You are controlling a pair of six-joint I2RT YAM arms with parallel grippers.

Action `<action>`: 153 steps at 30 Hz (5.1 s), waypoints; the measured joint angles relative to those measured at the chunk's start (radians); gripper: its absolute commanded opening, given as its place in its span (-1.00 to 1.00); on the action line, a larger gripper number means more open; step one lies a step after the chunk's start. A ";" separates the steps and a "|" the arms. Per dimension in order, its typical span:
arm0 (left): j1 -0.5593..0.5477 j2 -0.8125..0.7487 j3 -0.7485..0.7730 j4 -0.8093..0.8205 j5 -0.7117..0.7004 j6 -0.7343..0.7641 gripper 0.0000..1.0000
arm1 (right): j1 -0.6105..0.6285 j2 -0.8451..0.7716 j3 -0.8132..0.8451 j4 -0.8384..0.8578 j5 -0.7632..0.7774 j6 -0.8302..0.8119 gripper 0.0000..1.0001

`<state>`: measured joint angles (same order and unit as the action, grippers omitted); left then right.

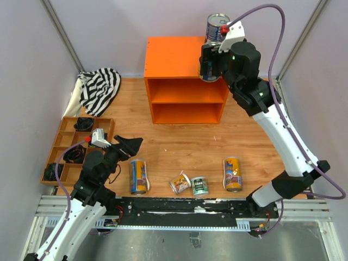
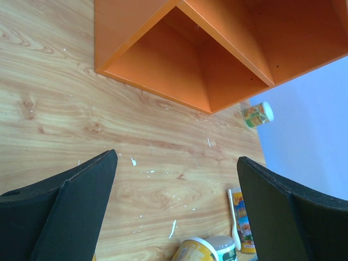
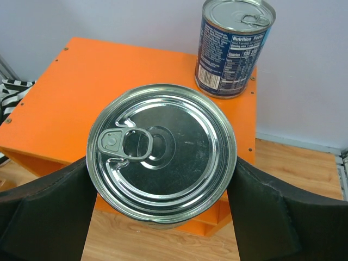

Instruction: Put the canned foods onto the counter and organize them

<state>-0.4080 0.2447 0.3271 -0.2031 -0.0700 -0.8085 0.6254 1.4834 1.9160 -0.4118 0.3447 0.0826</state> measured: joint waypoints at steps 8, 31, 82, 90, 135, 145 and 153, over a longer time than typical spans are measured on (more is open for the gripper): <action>0.000 0.000 0.000 0.000 0.000 0.018 0.93 | -0.064 0.148 0.219 -0.092 -0.042 0.045 -0.99; 0.000 0.002 0.000 0.015 0.004 0.027 0.93 | -0.163 0.319 0.434 -0.223 -0.072 0.049 -0.99; 0.000 0.053 -0.014 0.042 0.015 0.026 0.96 | -0.229 0.267 0.373 -0.069 -0.177 0.034 0.95; 0.000 0.035 -0.013 0.023 0.014 0.020 0.96 | -0.217 0.146 0.232 -0.022 -0.177 0.037 0.94; 0.000 -0.068 -0.049 -0.014 0.061 -0.026 0.96 | 0.014 -0.602 -1.272 -0.150 0.107 0.439 0.99; 0.000 -0.068 -0.049 -0.006 0.070 -0.027 0.96 | -0.042 -0.586 -1.328 -0.149 0.028 0.451 0.99; 0.000 -0.067 -0.049 0.005 0.074 -0.027 0.96 | -0.042 -0.579 -1.379 -0.137 -0.021 0.468 1.00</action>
<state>-0.4080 0.1776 0.2783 -0.1978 0.0044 -0.8356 0.5835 0.9047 0.5369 -0.5491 0.3241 0.5503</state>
